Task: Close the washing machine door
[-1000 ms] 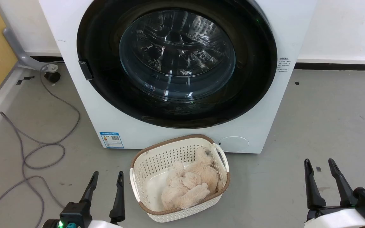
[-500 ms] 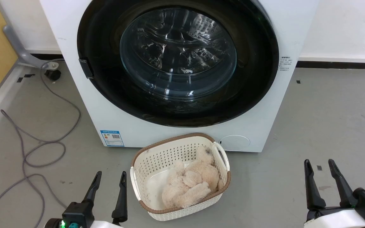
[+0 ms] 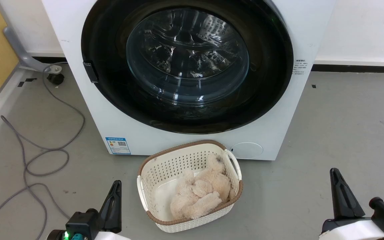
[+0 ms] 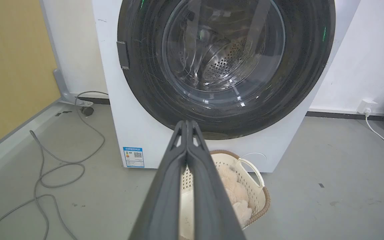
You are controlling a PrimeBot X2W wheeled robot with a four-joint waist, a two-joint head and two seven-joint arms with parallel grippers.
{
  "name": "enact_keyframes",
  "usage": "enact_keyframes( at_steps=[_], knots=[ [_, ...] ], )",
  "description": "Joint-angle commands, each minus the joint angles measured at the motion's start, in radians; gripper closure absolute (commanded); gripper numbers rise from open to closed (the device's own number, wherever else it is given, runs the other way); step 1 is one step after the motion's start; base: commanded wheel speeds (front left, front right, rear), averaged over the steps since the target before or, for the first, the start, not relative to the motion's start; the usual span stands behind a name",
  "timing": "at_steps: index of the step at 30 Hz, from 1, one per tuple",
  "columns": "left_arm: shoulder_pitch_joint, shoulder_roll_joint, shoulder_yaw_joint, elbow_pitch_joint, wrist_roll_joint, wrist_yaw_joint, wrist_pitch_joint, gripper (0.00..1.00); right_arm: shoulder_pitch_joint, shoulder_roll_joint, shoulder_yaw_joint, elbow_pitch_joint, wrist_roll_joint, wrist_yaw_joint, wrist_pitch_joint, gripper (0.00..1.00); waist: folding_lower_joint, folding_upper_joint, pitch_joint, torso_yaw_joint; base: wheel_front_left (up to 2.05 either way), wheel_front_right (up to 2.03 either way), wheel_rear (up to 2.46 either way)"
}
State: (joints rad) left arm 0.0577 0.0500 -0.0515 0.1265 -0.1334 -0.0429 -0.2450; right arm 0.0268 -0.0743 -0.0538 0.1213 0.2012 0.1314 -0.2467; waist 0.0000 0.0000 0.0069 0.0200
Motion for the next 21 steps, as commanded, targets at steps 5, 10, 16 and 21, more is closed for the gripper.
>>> enact_keyframes(
  at_steps=[5, 10, 16, 21],
  knots=[
    [-0.006, 0.0, 0.004, -0.011, 0.013, 0.004, 0.015, 1.0, -0.003, 0.002, 0.004, -0.012, -0.019, 0.0, 0.016, 1.0, 0.0, 0.0, 0.0, -0.001, 0.0, 0.0, 0.0],
    [-0.008, 0.0, 0.006, -0.016, 0.019, 0.006, 0.025, 1.0, -0.004, 0.003, 0.006, -0.017, -0.027, 0.0, 0.026, 1.0, 0.0, 0.0, -0.001, -0.002, 0.0, 0.0, 0.0],
    [-0.011, 0.0, 0.009, -0.022, 0.025, 0.008, 0.038, 1.0, -0.005, 0.005, 0.009, -0.023, -0.036, 0.0, 0.039, 1.0, 0.0, 0.0, -0.001, -0.003, 0.0, 0.0, 0.0],
    [-0.013, 0.0, 0.01, -0.026, 0.029, 0.009, 0.046, 1.0, -0.006, 0.005, 0.011, -0.027, -0.043, 0.0, 0.047, 1.0, 0.0, 0.0, -0.001, -0.004, 0.0, 0.0, 0.0]
  ],
)
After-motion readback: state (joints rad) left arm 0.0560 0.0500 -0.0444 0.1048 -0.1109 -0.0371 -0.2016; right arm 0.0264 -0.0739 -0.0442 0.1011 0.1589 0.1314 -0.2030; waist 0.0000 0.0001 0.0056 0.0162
